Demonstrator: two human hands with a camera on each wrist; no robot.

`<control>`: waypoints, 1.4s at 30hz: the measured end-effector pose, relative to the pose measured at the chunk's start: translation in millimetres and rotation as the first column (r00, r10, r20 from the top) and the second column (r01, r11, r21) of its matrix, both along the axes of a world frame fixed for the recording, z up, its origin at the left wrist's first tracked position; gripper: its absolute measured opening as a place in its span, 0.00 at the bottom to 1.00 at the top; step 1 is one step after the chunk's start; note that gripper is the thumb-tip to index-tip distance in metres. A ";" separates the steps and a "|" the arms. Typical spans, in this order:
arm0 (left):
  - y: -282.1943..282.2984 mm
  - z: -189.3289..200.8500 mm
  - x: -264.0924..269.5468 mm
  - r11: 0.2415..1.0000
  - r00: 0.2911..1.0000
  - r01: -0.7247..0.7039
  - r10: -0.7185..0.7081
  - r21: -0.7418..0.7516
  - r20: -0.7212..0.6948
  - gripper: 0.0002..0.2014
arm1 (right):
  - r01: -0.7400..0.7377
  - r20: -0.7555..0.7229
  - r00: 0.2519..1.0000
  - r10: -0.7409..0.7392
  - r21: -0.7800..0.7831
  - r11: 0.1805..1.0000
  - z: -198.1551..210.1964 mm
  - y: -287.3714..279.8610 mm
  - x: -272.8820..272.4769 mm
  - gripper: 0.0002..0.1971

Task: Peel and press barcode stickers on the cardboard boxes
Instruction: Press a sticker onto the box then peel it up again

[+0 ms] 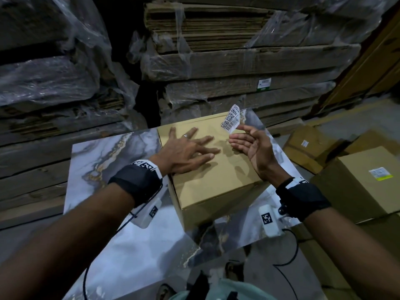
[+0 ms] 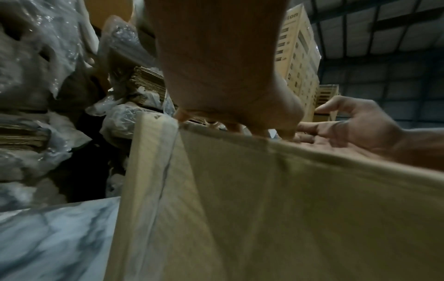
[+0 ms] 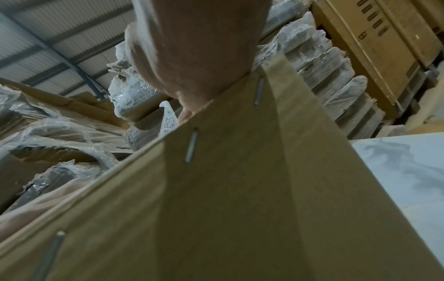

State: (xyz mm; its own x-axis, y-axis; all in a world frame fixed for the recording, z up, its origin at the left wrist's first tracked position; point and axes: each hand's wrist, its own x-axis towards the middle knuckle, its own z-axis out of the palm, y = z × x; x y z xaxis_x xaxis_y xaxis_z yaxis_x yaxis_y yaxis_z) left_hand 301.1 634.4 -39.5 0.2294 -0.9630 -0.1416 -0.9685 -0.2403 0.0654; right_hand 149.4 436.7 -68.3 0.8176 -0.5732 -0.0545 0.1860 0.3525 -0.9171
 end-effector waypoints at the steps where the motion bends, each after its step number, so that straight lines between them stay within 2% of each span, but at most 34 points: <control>1: -2.3 1.0 0.0 1.000 1.000 -0.029 0.029 -0.002 -0.010 0.30 | 0.003 0.000 1.000 -0.003 0.000 1.000 0.0 -0.5 -0.5 0.26; 4: -4.9 -1.8 -16.5 0.996 0.996 -0.083 0.083 -0.015 -0.015 0.36 | 0.013 0.005 1.000 -0.013 0.022 1.000 1.1 -1.1 -1.3 0.25; 7: 0.4 -5.4 -34.6 0.998 0.997 -0.063 0.062 -0.004 -0.049 0.39 | 0.015 0.008 1.000 -0.016 0.015 1.000 1.7 1.2 -0.4 0.24; 10: 5.4 -3.0 -34.7 1.000 0.994 0.014 -0.013 0.011 -0.112 0.36 | 0.009 0.013 1.000 -0.009 -0.008 1.000 1.6 1.8 -0.1 0.23; 12: 6.0 1.1 -24.3 0.999 0.997 0.026 -0.024 0.021 -0.070 0.31 | 0.007 0.010 1.000 -0.007 -0.009 1.000 0.6 0.8 0.0 0.23; 17: -5.7 1.7 -2.3 0.996 0.995 -0.085 0.084 0.019 0.045 0.27 | 0.007 0.005 1.000 -0.007 -0.009 1.000 -2.7 -2.2 -2.6 0.24; 19: -7.0 -2.1 -6.7 0.995 0.994 -0.095 0.094 0.006 0.060 0.29 | 0.007 0.010 1.000 -0.007 -0.014 1.000 -2.1 -1.6 -3.6 0.24; 21: -2.0 -8.8 -19.8 0.998 0.998 -0.058 0.059 -0.032 0.020 0.32 | 0.019 0.012 1.000 -0.019 -0.009 1.000 -1.6 -0.2 -3.0 0.24; 24: 9.2 -15.3 -38.3 0.996 0.996 0.060 -0.064 -0.072 -0.063 0.31 | 0.023 0.009 1.000 -0.023 -0.022 0.999 -2.1 1.5 -0.6 0.25; 27: 16.5 -10.4 -33.2 0.992 0.993 0.119 -0.119 -0.046 -0.003 0.29 | 0.007 0.009 1.000 -0.007 -0.007 1.000 -0.7 2.2 0.5 0.25; 29: 19.0 -5.5 -14.9 0.998 0.993 0.055 -0.053 -0.018 0.104 0.31 | 0.001 0.013 1.000 -0.001 -0.006 1.000 -0.7 2.7 -0.3 0.24; 31: 20.6 -3.2 3.4 0.997 0.981 -0.070 0.077 -0.044 0.177 0.35 | 0.007 0.010 1.000 -0.007 -0.032 0.999 -0.8 2.6 -2.2 0.24; 34: 18.7 -2.6 10.3 0.986 0.972 -0.155 0.164 -0.063 0.170 0.38 | 0.016 0.006 1.000 -0.015 -0.073 0.997 -0.7 4.1 -3.8 0.25; 37: 17.1 -7.9 -7.1 0.993 0.993 -0.086 0.093 -0.082 0.075 0.38 | 0.051 0.016 0.999 -0.050 -0.048 0.998 -0.5 4.0 -3.5 0.25; 42: 29.6 -9.3 -30.3 0.985 0.988 0.152 -0.152 -0.085 0.012 0.33 | 0.032 0.002 1.000 -0.031 -0.075 0.997 0.1 5.6 -0.4 0.25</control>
